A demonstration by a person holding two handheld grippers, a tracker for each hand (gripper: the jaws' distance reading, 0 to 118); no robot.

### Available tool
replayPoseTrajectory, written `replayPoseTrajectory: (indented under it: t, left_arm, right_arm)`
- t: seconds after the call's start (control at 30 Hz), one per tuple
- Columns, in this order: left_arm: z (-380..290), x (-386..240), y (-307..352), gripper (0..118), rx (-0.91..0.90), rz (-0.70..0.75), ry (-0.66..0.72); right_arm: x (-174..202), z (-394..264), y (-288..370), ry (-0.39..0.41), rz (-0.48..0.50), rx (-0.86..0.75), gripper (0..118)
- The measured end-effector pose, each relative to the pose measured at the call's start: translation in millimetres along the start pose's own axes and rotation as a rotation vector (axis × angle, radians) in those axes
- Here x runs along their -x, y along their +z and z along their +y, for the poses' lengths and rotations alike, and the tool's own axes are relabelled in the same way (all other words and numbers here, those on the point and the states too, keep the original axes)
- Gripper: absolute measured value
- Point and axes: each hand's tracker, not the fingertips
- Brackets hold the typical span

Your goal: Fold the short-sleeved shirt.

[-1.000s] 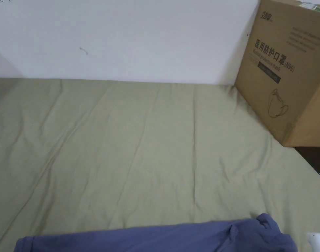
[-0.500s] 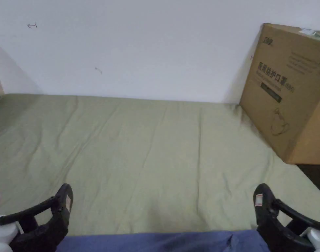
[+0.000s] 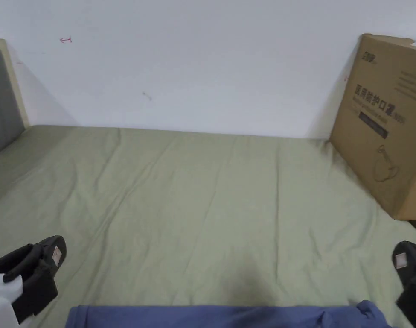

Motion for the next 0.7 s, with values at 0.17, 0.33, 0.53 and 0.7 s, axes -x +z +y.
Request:
replayPoseTrajectory:
  t: [0.17,0.33,0.53,0.7]
  left_arm:
    - [-26.6,122.0,-60.5,0,0.542,-0.189,0.402]
    - [-90.7,182.3,-90.5,71,0.644,-0.259,0.606]
    - [-138.8,188.8,-124.1,118,0.689,-0.469,0.857]
    - [-161.8,157.4,-163.2,118,0.701,-0.585,0.845]
  right_arm:
    - [-9.6,7.0,-3.4,-0.031,-0.017,0.032,0]
    - [-9.3,2.7,-15.5,-0.029,-0.015,0.099,0]
    - [11.3,-4.9,-25.7,0.003,-0.013,0.168,0]
    - [21.4,-7.5,-36.1,0.041,0.029,0.193,0]
